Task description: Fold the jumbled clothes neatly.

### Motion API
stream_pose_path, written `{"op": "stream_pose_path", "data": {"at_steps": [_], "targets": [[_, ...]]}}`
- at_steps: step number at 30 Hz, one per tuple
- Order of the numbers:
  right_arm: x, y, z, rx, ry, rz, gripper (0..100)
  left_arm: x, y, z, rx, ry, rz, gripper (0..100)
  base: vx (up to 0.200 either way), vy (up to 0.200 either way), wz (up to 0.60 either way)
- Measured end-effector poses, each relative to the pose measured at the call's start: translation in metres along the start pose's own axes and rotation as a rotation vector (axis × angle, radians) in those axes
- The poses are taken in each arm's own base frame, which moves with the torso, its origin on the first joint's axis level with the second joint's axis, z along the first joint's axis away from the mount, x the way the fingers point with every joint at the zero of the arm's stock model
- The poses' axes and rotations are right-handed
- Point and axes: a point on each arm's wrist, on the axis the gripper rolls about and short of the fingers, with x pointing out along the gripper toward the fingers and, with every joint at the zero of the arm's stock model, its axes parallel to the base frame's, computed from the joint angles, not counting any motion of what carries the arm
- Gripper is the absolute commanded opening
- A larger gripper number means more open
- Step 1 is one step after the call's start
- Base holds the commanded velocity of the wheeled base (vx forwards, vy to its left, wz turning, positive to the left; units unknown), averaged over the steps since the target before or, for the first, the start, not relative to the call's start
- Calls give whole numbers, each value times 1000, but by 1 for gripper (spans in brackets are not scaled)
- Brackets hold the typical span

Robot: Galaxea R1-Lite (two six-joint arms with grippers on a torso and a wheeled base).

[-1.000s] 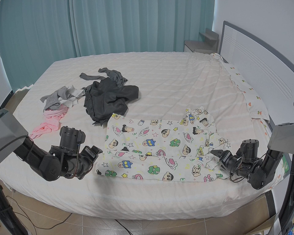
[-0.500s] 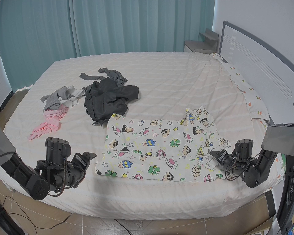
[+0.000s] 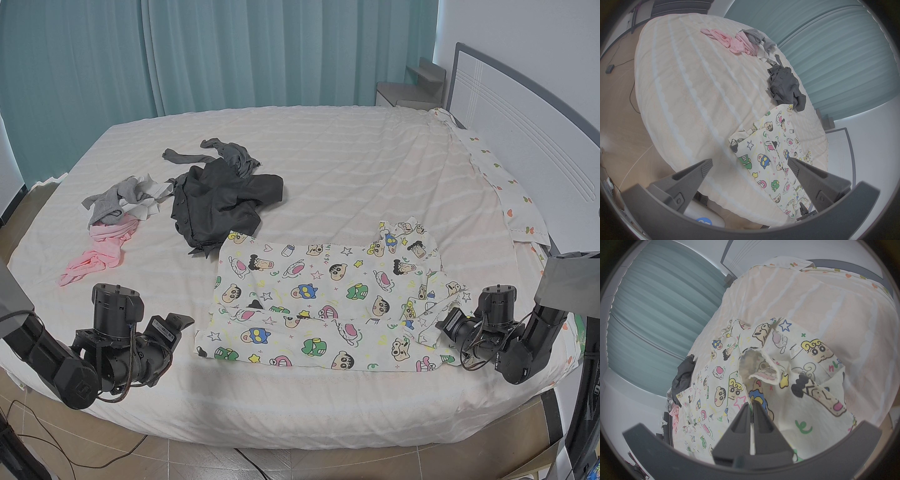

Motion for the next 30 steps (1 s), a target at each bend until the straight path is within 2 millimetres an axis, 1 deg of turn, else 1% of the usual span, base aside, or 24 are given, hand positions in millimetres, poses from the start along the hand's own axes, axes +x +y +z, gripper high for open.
{"op": "stream_pose_path", "data": {"at_steps": [4, 10, 19, 26, 30], "targets": [[-6, 8, 2, -4, 22, -13, 0, 1, 1, 0, -2, 1, 4, 100, 0, 0, 0], [-18, 31, 8, -17, 58, -18, 0, 2, 3, -1, -1, 5, 15, 100, 0, 0, 0], [-26, 53, 22, -17, 97, -75, 0, 5, 6, -3, 1, 12, 30, 100, 0, 0, 0], [-38, 61, 28, -19, 136, -136, 0, 6, 8, -4, 2, 16, 39, 100, 0, 0, 0], [-46, 62, 29, -19, 160, -167, 0, 7, 9, -4, 1, 14, 34, 100, 0, 0, 0]]}}
